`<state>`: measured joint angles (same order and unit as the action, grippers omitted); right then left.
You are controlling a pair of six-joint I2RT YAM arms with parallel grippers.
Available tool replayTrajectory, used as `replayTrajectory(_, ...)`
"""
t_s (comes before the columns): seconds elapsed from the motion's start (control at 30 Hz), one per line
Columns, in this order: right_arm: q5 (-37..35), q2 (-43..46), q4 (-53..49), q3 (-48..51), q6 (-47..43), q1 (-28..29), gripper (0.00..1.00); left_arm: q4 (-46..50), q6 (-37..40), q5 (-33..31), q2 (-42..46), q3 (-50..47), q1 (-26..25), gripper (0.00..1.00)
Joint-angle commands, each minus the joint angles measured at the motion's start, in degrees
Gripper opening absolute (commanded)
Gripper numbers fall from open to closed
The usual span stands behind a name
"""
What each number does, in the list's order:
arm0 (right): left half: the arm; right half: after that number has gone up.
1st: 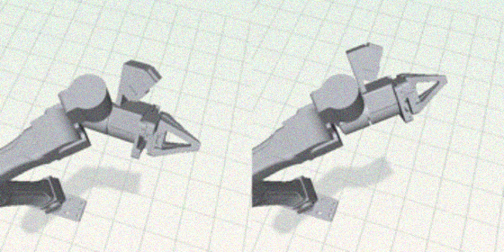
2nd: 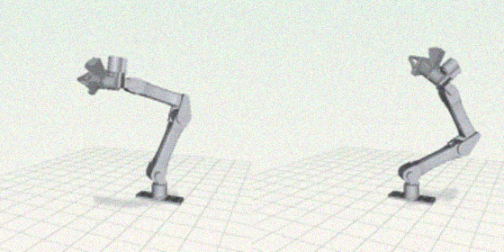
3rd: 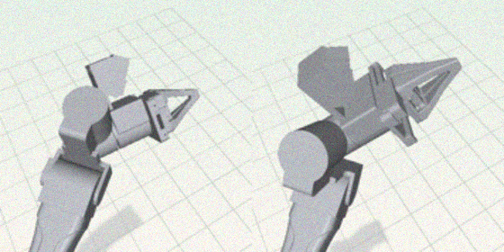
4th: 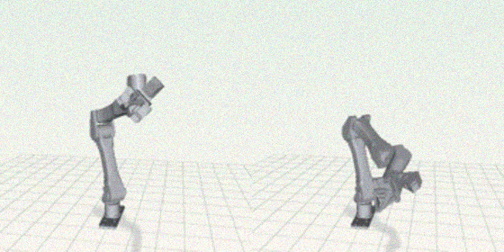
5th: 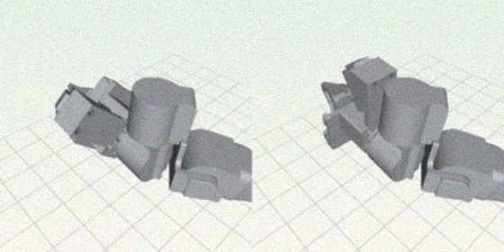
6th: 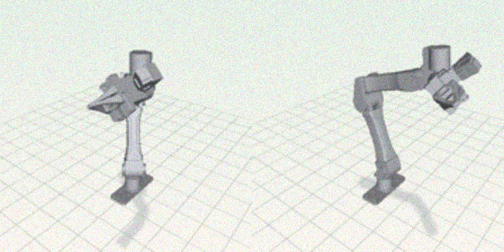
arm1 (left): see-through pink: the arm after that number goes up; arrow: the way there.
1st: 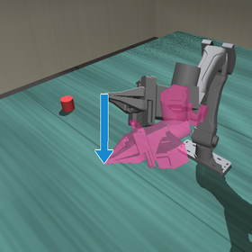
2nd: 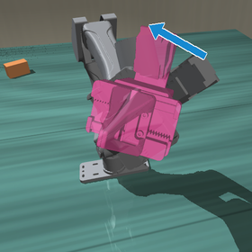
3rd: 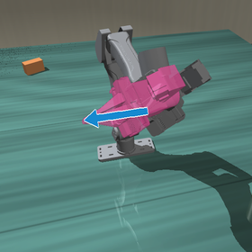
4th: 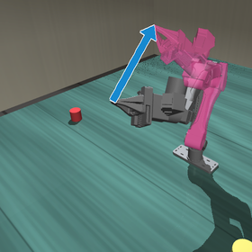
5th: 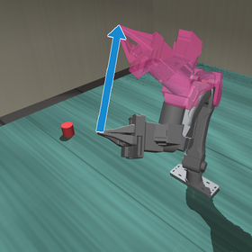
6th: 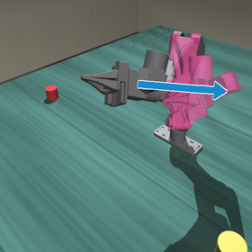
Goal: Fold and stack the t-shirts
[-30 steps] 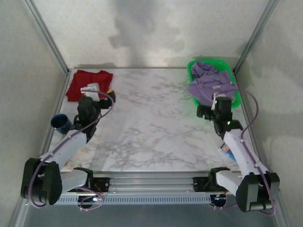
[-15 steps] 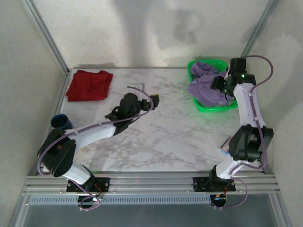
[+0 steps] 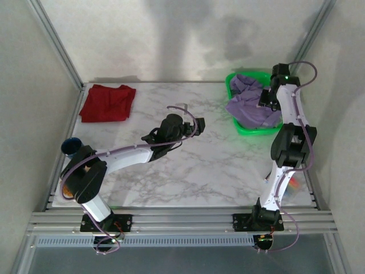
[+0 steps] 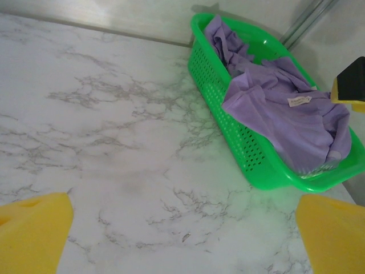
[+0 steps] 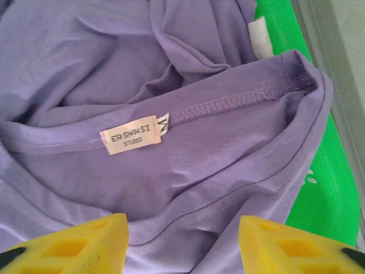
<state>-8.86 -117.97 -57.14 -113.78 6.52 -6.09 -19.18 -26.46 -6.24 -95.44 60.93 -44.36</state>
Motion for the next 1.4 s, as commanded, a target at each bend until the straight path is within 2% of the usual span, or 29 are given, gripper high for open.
replayTrajectory(0.0, -1.07, -3.78, -3.06, -4.59, -1.63, -0.5, 0.53, 1.42, -1.93, 0.33, -0.18, 0.92, -0.55, 1.0)
replayTrajectory(0.17, 0.24, -8.9, -4.5, -7.6, -1.16, -0.76, 0.49, 2.95, -1.41, 0.62, 0.32, 1.21, -0.51, 1.0)
replayTrajectory(0.27, 1.94, -9.91, -5.52, -7.76, -1.25, -0.76, 0.41, 3.41, -1.29, -0.11, 1.23, 0.7, -0.55, 0.99)
replayTrajectory(0.37, 3.15, -8.83, -5.86, -7.53, -1.05, -0.77, 0.19, 3.27, -1.4, -0.61, 2.26, -0.36, -0.55, 1.0)
replayTrajectory(0.43, 3.91, -6.99, -5.62, -7.44, -0.86, -0.61, 0.09, 3.18, -1.49, -1.02, 2.87, -0.88, -0.55, 1.0)
replayTrajectory(0.63, 1.97, 1.96, -4.79, -3.95, -0.17, 1.24, 0.04, 3.71, -1.31, -2.07, 4.87, -1.47, 0.44, 1.0)
replayTrajectory(0.8, 1.02, 14.15, -2.12, 3.52, 2.18, 4.87, 0.0, 6.64, -1.87, 0.08, 7.16, 0.03, 4.11, 1.0)
replayTrajectory(0.93, 0.81, 22.6, -6.21, 2.26, 3.96, 10.93, 0.0, 12.06, -2.99, 4.29, 9.35, 2.66, 9.65, 1.0)
replayTrajectory(1.07, 0.09, 30.26, -8.58, 1.96, 6.89, 20.12, 0.0, 16.96, -2.9, 8.62, 12.44, 4.44, 16.2, 1.0)
replayTrajectory(1.2, -1.99, 34.44, -9.44, 4.72, 9.97, 30.09, 0.0, 20.13, -2.51, 12.04, 15.53, 4.66, 21.54, 1.0)
replayTrajectory(1.37, -1.69, 37.01, -3.94, 13.26, 16.88, 41.7, 0.0, 24.78, -1.19, 15.01, 18.71, 4.48, 27.37, 1.0)
